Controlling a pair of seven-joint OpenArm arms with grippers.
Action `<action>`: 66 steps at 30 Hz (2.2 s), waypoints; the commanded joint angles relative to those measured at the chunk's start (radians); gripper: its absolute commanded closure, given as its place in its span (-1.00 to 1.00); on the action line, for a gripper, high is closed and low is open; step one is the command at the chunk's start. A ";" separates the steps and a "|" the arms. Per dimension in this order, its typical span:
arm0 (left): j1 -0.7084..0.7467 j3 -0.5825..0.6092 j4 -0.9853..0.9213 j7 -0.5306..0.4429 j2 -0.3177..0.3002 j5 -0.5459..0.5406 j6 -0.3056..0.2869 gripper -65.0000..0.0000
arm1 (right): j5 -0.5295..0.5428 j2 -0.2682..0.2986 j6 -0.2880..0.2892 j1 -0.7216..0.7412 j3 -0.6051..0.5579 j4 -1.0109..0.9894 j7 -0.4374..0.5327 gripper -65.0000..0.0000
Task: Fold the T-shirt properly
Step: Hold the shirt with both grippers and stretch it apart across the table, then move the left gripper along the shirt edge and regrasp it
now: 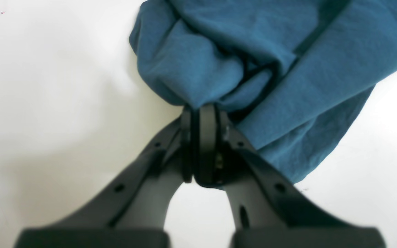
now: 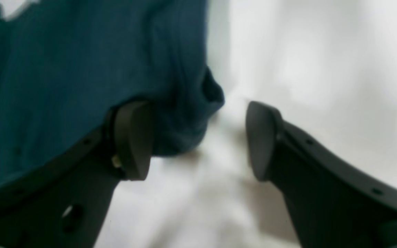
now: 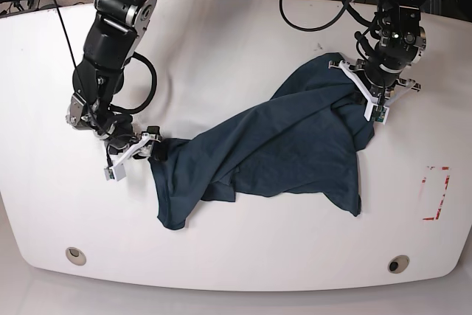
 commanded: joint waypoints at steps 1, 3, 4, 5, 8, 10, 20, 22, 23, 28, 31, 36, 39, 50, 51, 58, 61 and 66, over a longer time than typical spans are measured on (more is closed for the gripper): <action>-0.008 -0.004 0.017 -0.023 -0.008 0.002 0.002 0.99 | 0.001 0.013 0.001 0.036 0.002 -0.041 -0.001 -0.11; -0.008 -0.004 0.017 -0.023 -0.008 0.002 0.002 0.99 | 0.003 0.015 0.001 0.039 0.002 -0.054 0.005 0.14; -0.008 -0.004 0.017 -0.023 -0.008 0.002 0.002 0.99 | 0.003 0.018 0.001 0.039 0.002 -0.053 0.005 0.29; -0.008 -0.004 0.017 -0.023 -0.006 0.002 0.002 0.99 | 0.006 0.019 0.001 0.039 0.002 -0.053 0.005 0.53; -0.008 -0.004 0.017 -0.023 -0.003 0.002 0.002 0.99 | 0.006 0.019 0.001 0.039 0.000 -0.051 -0.018 1.00; -0.008 -0.004 0.017 -0.023 -0.003 0.001 0.002 0.99 | 0.006 0.019 0.001 0.043 0.002 -0.038 -0.054 1.00; -0.020 -0.004 0.022 -0.023 -0.001 -0.005 0.002 0.98 | 0.007 0.012 0.001 -0.020 0.002 0.249 -0.187 1.00; -0.023 -0.004 0.023 -0.023 -0.001 -0.005 0.002 0.94 | 0.007 0.012 0.001 -0.028 0.002 0.279 -0.202 1.00; -0.023 -0.004 0.023 -0.023 -0.001 -0.007 0.000 0.87 | 0.007 0.012 0.001 -0.034 0.002 0.286 -0.206 1.00; -0.023 -0.014 0.025 -0.023 -0.001 -0.079 -0.081 0.12 | 0.004 0.012 0.001 -0.048 0.000 0.321 -0.207 1.00; -0.022 -0.054 0.023 -0.021 -0.001 -0.142 -0.166 -0.37 | 0.003 0.012 0.001 -0.048 0.000 0.323 -0.207 1.00; -0.020 -0.084 0.023 0.071 -0.034 -0.223 -0.297 -0.71 | 0.003 0.012 0.001 -0.048 0.000 0.323 -0.207 1.00; -0.020 -0.207 0.019 0.083 -0.035 -0.261 -0.340 -0.65 | 0.003 0.012 0.001 -0.048 0.000 0.321 -0.207 1.00; -0.210 -0.402 -0.170 0.082 0.028 -0.219 -0.345 -0.64 | 0.003 0.012 0.001 -0.048 0.000 0.320 -0.206 1.00; -0.247 -0.402 -0.204 0.082 0.032 -0.206 -0.345 -0.64 | 0.003 0.012 0.001 -0.046 0.000 0.320 -0.206 1.00; -0.388 -0.403 -0.449 0.040 0.054 -0.163 -0.345 -0.63 | 0.003 0.012 0.001 -0.048 0.000 0.320 -0.207 1.00; -0.427 -0.402 -0.541 0.000 0.055 -0.162 -0.347 -0.63 | 0.007 0.012 0.001 -0.048 0.000 0.326 -0.209 1.00; -0.470 -0.374 -0.638 -0.006 0.055 -0.162 -0.350 -0.63 | 0.004 0.010 0.001 -0.048 0.000 0.321 -0.209 1.00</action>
